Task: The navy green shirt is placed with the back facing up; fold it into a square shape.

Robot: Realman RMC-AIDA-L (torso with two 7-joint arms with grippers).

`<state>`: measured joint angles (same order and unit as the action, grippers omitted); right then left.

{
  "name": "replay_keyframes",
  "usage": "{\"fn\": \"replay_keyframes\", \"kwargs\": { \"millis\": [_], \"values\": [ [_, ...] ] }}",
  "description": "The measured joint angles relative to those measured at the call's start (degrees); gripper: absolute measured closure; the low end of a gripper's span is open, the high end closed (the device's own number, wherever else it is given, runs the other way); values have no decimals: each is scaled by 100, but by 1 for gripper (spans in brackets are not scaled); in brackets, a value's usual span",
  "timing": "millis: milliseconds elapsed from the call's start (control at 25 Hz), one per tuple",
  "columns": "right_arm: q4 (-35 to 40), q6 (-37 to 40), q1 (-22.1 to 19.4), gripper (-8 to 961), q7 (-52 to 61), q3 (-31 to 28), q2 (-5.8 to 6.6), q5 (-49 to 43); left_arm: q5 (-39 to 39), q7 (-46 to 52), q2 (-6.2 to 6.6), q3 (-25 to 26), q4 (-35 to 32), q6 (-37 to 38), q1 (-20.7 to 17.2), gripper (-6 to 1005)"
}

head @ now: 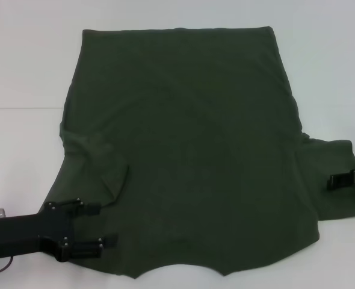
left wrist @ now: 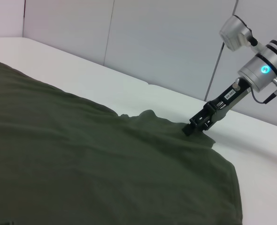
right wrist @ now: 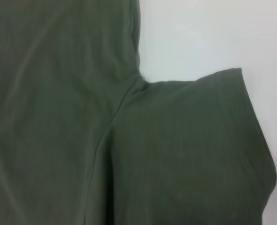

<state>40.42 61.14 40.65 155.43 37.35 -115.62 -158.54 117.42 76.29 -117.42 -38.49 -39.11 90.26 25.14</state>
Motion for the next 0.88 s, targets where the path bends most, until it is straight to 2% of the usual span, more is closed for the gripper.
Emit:
{"fn": "replay_keyframes", "kwargs": {
  "millis": [400,560,720,880],
  "values": [
    [39,69,1,66,-26,184,-12,88,-25,8,-3,5,0,-15,-26,138],
    [10,397,-32,93,-301,143,70,670,-41,23,-8,9,0,-47,-26,138],
    [36,540,-65,179,-374,139,199,945,-41,51,-16,9,7,-68,-15,138],
    [43,536,-66,265,-394,172,222,914,-48,53,-25,8,14,-78,-1,138]
  ]
}}
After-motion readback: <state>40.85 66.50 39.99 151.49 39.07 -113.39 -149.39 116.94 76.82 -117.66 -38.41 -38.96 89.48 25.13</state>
